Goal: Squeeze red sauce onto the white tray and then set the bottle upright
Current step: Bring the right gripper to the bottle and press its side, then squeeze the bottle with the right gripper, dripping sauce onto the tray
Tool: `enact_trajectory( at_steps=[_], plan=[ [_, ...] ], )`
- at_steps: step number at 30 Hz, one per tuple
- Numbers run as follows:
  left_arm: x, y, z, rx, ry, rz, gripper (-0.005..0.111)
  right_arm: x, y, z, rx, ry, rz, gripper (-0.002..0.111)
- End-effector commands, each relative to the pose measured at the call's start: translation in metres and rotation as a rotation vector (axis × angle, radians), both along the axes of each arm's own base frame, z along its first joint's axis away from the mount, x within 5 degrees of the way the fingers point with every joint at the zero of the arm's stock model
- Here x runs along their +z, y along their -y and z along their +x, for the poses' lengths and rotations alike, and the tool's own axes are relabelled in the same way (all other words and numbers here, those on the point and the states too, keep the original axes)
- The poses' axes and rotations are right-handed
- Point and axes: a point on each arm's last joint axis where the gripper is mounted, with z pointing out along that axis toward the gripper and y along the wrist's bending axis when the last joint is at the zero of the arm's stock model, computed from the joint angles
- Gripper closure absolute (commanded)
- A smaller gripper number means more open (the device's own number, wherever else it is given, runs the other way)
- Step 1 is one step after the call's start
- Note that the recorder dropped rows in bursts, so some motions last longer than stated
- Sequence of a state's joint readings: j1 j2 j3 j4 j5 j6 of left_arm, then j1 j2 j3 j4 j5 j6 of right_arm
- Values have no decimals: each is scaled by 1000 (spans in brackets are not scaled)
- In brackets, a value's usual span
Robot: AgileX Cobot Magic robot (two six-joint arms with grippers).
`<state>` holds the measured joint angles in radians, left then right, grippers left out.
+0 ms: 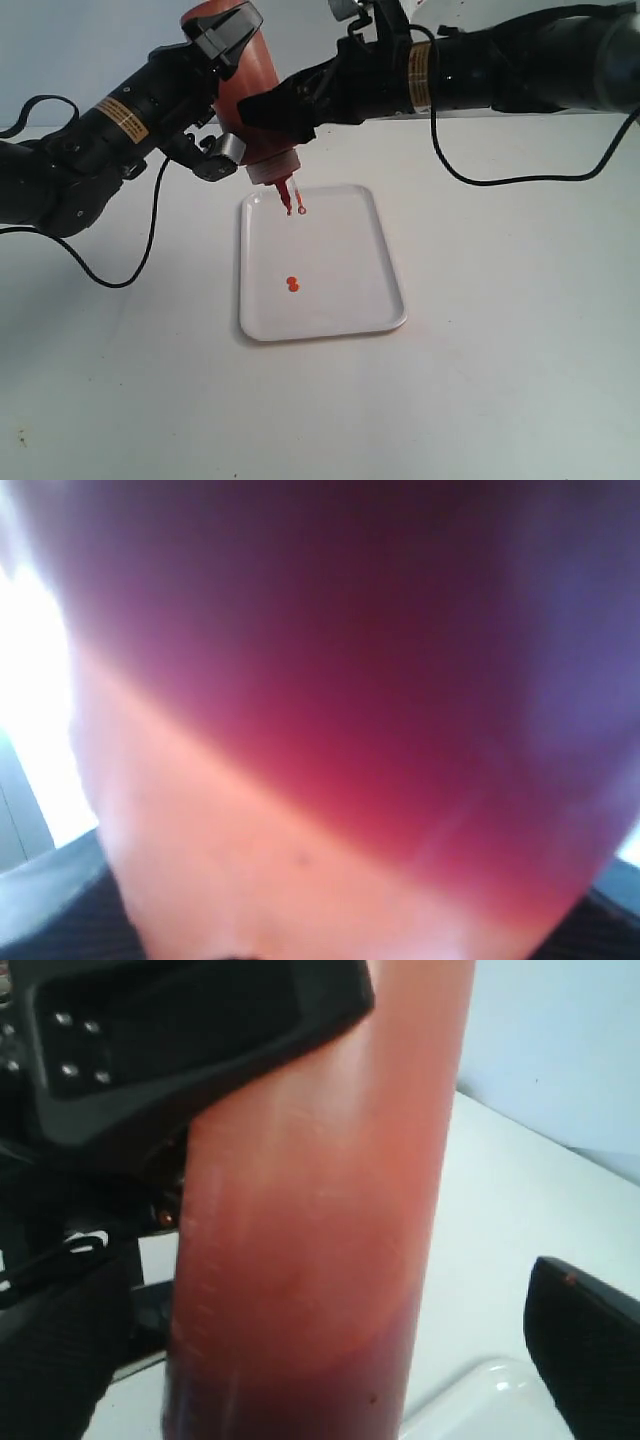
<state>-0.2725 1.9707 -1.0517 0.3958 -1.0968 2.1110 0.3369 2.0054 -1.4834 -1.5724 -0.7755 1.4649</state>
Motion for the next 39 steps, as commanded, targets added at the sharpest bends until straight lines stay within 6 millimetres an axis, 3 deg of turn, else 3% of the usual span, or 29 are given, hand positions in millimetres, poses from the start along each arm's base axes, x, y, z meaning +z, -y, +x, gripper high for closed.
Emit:
enact_trajectory(
  at_steps=[1, 5, 10, 22, 39],
  plan=[
    [12, 1, -1, -3, 46, -59, 107, -17, -3, 4, 4, -53, -6, 11],
    [12, 1, -1, -3, 46, -59, 107, -24, -4, 7, 5, -35, -13, 11],
    [12, 1, -1, -5, 47, -58, 107, -15, -6, 10, 6, -24, -1, 11],
    [12, 1, -1, -8, 47, -56, 107, -19, -41, 14, 78, -25, -53, 11],
    [12, 1, -1, -8, 47, -56, 107, -20, -39, 16, 50, -17, -69, 18]
  ],
)
